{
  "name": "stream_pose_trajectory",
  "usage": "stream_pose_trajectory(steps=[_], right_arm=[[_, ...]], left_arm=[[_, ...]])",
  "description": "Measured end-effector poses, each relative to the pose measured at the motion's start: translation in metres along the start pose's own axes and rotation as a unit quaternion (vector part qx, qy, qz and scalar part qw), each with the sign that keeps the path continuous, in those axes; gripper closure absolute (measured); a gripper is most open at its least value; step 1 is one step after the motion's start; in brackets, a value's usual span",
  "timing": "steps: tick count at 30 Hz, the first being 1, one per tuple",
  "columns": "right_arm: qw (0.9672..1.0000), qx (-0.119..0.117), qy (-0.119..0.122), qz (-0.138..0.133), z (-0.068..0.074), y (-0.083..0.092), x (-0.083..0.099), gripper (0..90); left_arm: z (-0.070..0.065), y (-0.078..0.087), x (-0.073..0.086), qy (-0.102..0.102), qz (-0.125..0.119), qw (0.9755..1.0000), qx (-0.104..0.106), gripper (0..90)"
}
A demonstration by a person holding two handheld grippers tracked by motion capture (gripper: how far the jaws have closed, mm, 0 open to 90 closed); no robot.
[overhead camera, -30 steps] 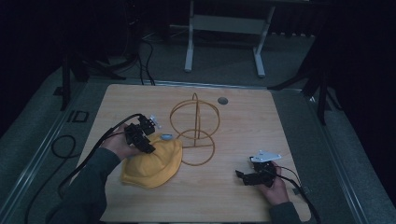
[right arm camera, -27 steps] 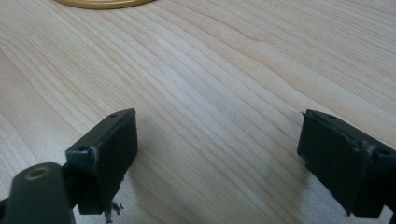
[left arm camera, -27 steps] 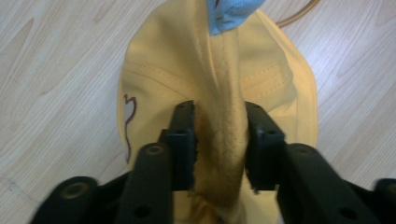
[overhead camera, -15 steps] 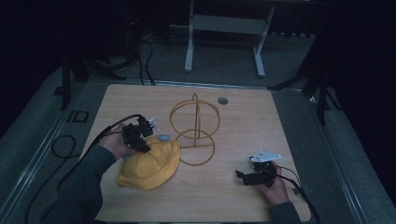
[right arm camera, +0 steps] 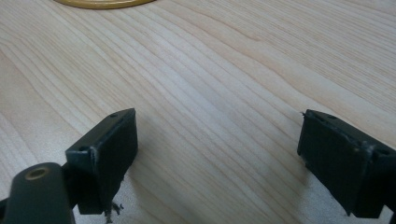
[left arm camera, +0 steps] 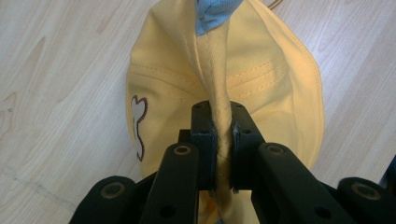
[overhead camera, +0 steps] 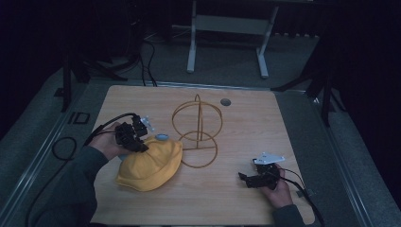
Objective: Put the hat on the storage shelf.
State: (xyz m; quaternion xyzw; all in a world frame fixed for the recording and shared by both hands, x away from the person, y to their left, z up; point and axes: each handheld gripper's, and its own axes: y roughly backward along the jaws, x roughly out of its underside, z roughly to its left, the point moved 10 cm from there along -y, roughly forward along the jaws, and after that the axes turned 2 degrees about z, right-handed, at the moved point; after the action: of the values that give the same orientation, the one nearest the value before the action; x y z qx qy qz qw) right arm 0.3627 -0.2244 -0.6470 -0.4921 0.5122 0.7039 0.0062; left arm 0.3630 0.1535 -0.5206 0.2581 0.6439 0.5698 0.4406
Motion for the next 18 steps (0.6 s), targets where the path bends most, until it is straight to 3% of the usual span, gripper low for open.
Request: stream_pose_trajectory(steps=[18], right_arm=[[1.0,0.0,-0.001,0.0,0.0,0.0,0.0,12.0]], left_arm=[[0.003,0.025,0.007,-0.011,-0.036,0.9993,-0.002,83.3]])
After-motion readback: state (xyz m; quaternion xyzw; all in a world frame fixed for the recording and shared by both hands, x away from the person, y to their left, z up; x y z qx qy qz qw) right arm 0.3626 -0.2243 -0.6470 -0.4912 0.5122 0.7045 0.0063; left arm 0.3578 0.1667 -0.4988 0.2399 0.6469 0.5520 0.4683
